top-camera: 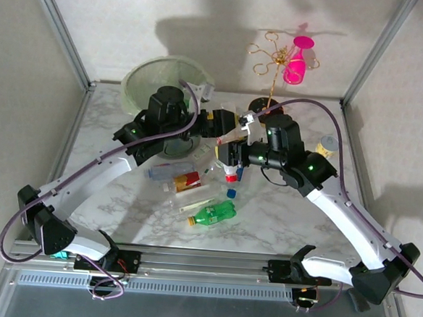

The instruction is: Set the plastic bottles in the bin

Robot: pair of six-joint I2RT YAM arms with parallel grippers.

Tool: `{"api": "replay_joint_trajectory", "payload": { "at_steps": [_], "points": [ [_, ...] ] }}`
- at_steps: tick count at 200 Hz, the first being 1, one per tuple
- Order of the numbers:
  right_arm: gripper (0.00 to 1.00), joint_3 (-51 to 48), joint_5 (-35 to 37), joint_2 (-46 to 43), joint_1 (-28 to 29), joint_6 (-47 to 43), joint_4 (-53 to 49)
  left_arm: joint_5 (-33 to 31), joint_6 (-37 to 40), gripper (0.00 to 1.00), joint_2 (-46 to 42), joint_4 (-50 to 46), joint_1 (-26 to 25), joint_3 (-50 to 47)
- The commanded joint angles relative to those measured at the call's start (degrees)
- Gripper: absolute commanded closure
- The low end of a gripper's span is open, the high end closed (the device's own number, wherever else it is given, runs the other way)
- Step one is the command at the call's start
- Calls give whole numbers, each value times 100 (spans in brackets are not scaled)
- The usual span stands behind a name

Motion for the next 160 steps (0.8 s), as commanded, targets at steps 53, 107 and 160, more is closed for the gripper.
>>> {"api": "replay_joint_trajectory", "payload": {
  "at_steps": [53,107,160],
  "points": [
    [40,123,38,-161,26,-7,-49,332,-35,59,67,585,-88,218],
    [1,566,1025,-221,29,-53,-347,-299,-132,59,69,214,210,613],
    [1,835,1854,-240,34,-93,-727,-1485,-466,57,-299,-99,1014,674]
  ]
}}
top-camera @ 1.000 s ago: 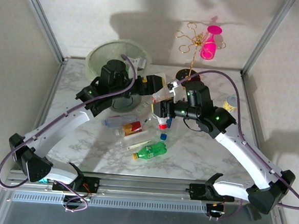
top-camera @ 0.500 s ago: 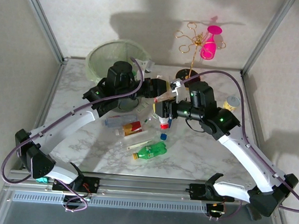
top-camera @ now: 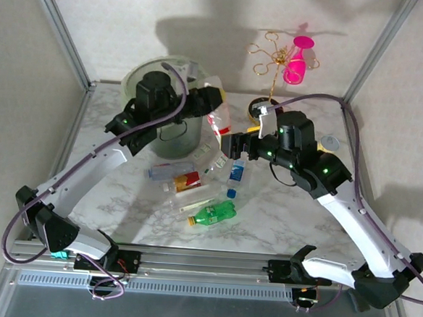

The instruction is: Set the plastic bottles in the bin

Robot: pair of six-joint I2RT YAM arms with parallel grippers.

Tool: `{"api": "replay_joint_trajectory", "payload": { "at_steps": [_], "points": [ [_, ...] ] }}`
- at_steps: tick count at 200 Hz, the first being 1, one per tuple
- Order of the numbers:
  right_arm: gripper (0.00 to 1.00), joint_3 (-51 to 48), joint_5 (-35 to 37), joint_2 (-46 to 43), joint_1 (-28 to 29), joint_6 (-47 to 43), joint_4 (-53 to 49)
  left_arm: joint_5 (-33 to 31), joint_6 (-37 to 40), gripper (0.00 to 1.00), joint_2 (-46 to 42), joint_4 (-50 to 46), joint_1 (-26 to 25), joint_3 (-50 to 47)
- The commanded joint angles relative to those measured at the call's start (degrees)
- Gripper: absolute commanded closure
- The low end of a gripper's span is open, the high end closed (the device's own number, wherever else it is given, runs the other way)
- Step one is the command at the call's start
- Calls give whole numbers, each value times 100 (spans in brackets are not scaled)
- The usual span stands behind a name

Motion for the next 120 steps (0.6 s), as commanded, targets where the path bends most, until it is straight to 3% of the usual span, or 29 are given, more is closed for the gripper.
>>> {"api": "replay_joint_trajectory", "payload": {
  "at_steps": [1,37,70,120],
  "points": [
    [1,214,533,-70,26,-49,-291,-829,-186,57,-320,-192,296,197],
    [1,349,609,-59,23,-65,-485,-1802,-298,57,-399,-799,954,499],
    [2,491,549,21,27,-95,-649,-2292,-738,59,-470,-863,1561,575],
    [2,427,468,-57,23,-67,-846,-2892,-1084,58,400,-1805,1807,1495]
  ]
}}
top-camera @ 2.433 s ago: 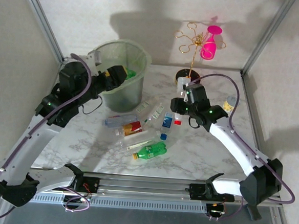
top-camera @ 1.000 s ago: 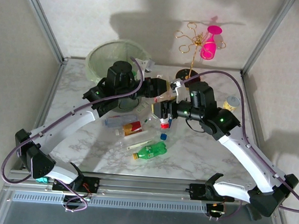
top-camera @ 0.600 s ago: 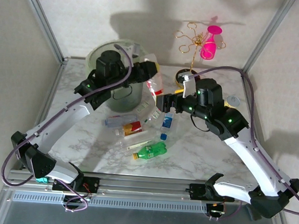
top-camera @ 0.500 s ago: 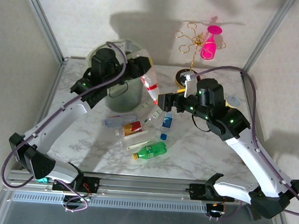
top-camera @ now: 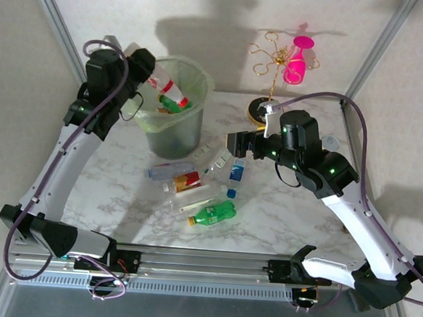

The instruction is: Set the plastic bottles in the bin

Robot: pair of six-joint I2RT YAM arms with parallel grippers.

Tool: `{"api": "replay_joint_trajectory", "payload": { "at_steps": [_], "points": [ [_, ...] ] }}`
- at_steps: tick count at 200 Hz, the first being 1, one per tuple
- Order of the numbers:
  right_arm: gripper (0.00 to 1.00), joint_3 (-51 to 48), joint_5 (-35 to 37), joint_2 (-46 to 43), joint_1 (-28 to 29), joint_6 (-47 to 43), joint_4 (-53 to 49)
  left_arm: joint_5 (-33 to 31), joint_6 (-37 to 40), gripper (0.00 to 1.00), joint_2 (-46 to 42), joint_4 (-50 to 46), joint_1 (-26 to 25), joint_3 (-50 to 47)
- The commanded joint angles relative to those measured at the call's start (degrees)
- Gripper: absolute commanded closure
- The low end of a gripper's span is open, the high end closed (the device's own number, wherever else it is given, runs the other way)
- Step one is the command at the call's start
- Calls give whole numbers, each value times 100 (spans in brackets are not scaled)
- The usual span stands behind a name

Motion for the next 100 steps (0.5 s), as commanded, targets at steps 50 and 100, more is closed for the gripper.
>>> {"api": "replay_joint_trajectory", "payload": {
  "at_steps": [50,100],
  "points": [
    [2,14,3,-226,23,-36,-334,-584,-522,61,1342,-1192,36,1172],
    [1,-154,12,-305,22,23,-318,-538,-650,58,1707,-1389,8,1068]
  ]
}}
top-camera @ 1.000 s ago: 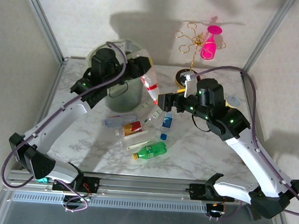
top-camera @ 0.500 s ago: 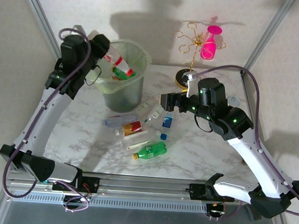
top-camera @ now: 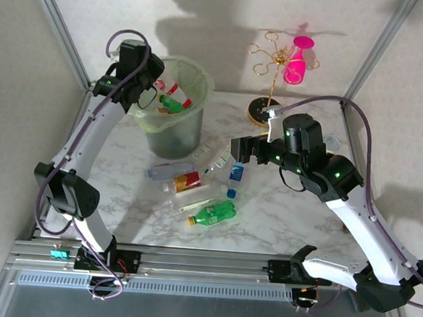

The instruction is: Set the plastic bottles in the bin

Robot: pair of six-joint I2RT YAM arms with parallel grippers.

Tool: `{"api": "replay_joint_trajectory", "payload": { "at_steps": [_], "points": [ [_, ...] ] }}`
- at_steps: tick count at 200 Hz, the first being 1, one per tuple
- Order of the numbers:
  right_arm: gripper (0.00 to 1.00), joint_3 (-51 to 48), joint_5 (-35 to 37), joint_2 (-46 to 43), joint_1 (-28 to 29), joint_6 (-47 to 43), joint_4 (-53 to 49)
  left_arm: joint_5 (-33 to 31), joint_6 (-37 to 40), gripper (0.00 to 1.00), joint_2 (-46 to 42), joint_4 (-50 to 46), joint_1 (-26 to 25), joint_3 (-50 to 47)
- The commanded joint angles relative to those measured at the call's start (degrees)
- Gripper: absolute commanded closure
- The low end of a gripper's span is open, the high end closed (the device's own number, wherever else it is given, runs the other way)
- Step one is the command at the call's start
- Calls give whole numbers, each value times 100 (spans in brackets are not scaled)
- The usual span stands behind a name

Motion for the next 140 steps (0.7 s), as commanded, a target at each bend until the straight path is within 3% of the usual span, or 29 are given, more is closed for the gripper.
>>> {"api": "replay_joint_trajectory", "payload": {
  "at_steps": [1,99,140],
  "points": [
    [1,-136,10,-130,23,19,-29,-115,-178,58,24,-261,9,76],
    [2,-449,43,-145,25,71,108,-161,-284,32,196,-479,-139,-294],
    [1,-458,97,-146,24,20,118,-1060,-211,27,-258,-495,-86,-202]
  ]
}}
